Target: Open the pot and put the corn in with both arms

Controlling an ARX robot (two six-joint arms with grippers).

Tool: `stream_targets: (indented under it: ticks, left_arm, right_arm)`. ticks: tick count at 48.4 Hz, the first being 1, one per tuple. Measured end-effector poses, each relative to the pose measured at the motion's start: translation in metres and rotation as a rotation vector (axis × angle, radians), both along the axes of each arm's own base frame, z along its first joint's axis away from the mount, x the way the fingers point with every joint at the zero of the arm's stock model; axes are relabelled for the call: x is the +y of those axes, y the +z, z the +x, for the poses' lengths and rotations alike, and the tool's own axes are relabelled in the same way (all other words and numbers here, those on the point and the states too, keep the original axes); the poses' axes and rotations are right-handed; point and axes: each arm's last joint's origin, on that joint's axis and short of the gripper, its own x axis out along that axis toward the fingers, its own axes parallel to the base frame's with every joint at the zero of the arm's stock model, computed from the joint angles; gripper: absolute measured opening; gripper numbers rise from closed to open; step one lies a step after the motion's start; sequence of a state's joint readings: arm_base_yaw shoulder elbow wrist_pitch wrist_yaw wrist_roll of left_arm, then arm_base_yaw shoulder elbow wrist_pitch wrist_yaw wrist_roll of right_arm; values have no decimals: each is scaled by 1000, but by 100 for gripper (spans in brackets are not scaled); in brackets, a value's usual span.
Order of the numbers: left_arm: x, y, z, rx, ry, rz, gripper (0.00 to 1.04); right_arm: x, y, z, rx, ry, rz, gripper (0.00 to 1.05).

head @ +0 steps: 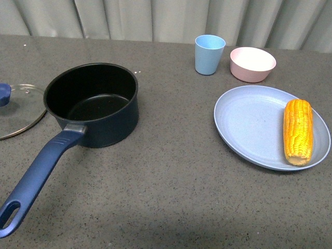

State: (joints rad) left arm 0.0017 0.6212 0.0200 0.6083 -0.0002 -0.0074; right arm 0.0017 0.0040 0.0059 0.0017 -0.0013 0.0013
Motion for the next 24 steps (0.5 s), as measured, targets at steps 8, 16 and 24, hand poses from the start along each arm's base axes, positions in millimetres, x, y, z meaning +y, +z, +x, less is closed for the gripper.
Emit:
stream_targets:
  ticks: [8, 16, 24]
  left_arm:
    - [0, 2, -6, -10, 0, 0, 4]
    - [0, 4, -12, -13, 0, 0, 4]
    - [0, 4, -17, -14, 0, 0, 4]
  right_arm:
    - [0, 0, 0, 0, 0, 0, 95]
    - [0, 0, 0, 0, 0, 0, 95]
    - [0, 0, 0, 0, 0, 0, 95]
